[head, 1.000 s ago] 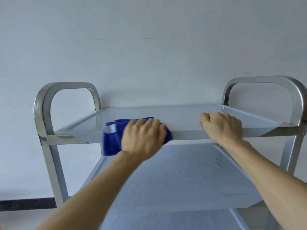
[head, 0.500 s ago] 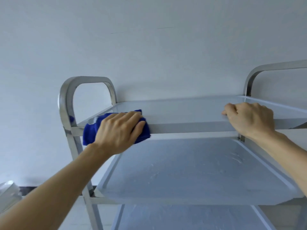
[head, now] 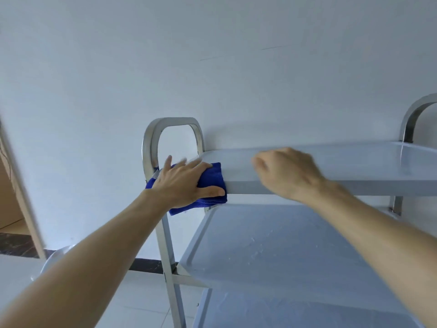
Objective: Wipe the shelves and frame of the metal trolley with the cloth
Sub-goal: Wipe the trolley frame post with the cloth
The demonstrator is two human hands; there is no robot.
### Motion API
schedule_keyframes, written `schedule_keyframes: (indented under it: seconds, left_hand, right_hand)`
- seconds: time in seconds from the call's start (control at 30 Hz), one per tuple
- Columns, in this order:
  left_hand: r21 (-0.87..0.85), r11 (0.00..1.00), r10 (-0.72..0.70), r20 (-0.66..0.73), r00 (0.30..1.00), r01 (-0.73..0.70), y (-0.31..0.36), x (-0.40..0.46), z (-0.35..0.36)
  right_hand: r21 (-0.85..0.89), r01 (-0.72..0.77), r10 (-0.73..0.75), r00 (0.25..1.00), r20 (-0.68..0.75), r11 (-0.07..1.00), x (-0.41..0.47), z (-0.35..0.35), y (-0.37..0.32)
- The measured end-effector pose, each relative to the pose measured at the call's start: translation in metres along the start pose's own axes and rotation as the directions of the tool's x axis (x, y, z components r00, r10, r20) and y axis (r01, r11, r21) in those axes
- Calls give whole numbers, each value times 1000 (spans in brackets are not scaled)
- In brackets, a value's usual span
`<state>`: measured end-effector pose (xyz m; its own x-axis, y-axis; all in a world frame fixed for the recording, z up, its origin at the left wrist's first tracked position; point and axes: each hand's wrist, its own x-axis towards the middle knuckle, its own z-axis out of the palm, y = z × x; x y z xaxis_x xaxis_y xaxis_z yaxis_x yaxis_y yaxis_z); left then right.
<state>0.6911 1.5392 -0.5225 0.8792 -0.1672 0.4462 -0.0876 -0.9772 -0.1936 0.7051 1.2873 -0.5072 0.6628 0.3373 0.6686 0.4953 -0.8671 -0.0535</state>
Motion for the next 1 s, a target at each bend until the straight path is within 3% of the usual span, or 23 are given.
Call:
schedule_keyframes:
  seconds: [0.1, 0.27, 0.47, 0.67, 0.83, 0.93, 1.0]
  left_hand:
    - [-103, 995, 15, -33, 999, -19, -4, -7, 1]
    - [-82, 995, 47, -30, 998, -49, -12, -16, 0]
    - [-37, 991, 110, -297, 949, -126, -8, -27, 12]
    - [0, 995, 97, -333, 938, -103, -8, -31, 20]
    - [-214, 960, 40, -541, 840, -183, -14, -52, 13]
    - [-419, 904, -153, -494, 856, -81, -14, -62, 1]
    - [-603, 797, -299, -439, 847, -31, -17, -66, -4]
  right_hand:
    - [47, 65, -68, 996, 50, 997, 14, 23, -34]
    - [-32, -28, 34, 972, 232, 999, 27, 45, -42]
    - [-67, -27, 41, 972, 232, 997, 28, 46, -32]
    - [-134, 16, -4, 996, 85, 991, 19, 51, -37]
    - [-223, 42, -67, 992, -105, 974, 7, 57, -44]
    - [-239, 64, -105, 981, -161, 969, 10, 60, -41]
    - [-242, 76, -131, 967, -220, 967, 12, 62, -38]
